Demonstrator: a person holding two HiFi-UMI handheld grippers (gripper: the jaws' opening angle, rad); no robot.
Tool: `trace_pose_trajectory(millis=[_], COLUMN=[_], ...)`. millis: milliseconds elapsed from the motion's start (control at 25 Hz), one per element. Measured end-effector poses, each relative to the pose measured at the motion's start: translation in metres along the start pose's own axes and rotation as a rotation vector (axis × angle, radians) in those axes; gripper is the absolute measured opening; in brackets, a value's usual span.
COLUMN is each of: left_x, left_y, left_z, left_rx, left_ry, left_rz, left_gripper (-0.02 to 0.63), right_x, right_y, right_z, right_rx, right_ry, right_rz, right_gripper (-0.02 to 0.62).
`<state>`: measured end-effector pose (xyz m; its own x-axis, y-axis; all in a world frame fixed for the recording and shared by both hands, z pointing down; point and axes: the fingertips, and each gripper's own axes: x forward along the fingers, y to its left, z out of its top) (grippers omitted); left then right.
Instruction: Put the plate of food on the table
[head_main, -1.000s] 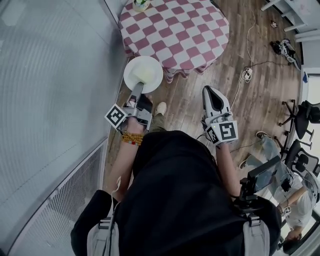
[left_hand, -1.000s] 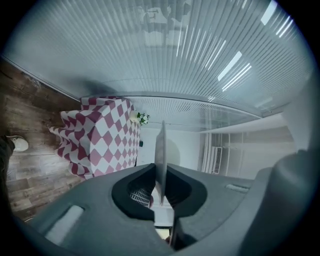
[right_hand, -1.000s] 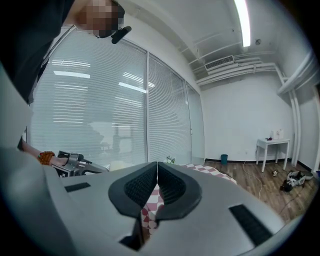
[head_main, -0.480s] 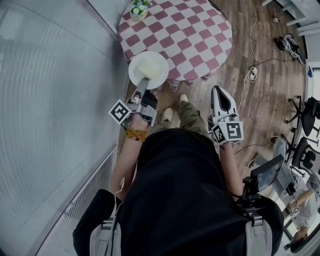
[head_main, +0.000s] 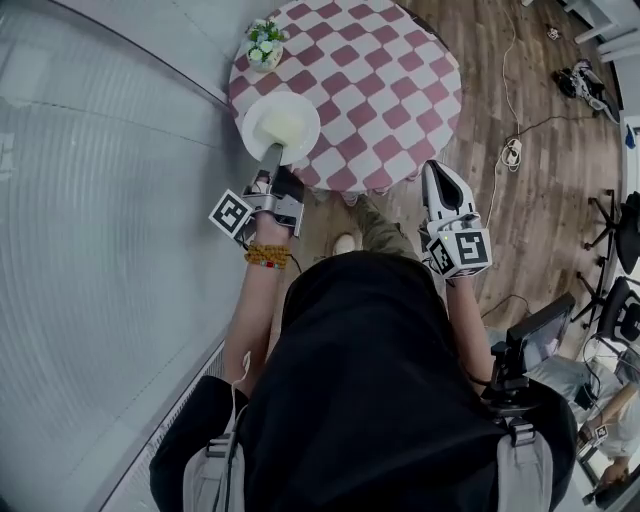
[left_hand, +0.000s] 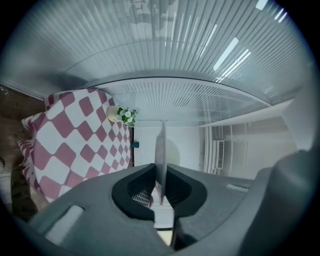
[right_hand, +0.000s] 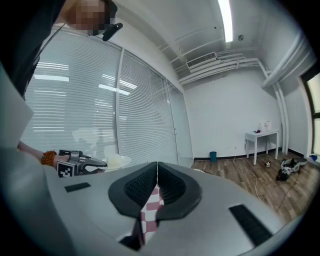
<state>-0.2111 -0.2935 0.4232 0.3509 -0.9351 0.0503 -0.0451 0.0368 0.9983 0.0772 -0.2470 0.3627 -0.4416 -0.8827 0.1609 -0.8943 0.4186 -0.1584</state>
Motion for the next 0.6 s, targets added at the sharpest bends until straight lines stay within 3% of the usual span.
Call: trace_pose_trajectory(millis=[120, 320, 600], left_x=[0.010, 0.027, 0.084], left_y=[-0.012, 0.010, 0.036], left_z=[0.006, 0.023, 0.026], left_rx=[0.038, 0.066, 0.028], left_ry=[-0.007, -0.034, -0.039], left_rz=[-0.042, -0.086, -0.023], left_gripper=[0.020, 0.020, 0.020], right_x=[-0.002, -0.002, 0.021], right_y=[-0.010, -0.021, -0.056], right_z=[-0.002, -0.047, -0.057], right_rx=[0.001, 0.024, 0.056], right_ry=[-0.024, -0.007, 0.022], right_rz=[-0.002, -0.024, -0.045], right_gripper=[0.011, 0.011, 0.011])
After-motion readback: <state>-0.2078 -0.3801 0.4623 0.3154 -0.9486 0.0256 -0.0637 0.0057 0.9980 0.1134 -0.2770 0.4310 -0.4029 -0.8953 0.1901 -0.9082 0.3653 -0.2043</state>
